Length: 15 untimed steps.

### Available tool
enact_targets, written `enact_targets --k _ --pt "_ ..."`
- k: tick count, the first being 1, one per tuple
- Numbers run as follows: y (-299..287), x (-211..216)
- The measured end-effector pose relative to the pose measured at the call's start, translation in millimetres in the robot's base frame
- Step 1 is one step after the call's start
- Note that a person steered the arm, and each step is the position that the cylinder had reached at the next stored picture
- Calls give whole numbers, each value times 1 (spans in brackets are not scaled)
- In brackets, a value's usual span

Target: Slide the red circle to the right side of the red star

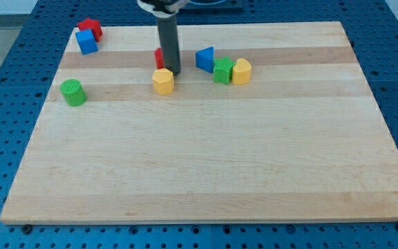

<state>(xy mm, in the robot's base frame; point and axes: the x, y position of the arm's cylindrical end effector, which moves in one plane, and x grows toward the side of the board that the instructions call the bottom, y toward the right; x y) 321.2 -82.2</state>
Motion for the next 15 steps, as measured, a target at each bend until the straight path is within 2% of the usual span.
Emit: enact_targets --k 1,3,5,6,7,8,9,11,13,15 --pt "-19 -40" --pt "-19 -33" --pt "-56 -81" --pt "-56 -70" --pt "-20 -61" --pt "8 -92" --pt "5 -126" --pt "-71 -129" --pt "-47 -111" --pt "-100 -111"
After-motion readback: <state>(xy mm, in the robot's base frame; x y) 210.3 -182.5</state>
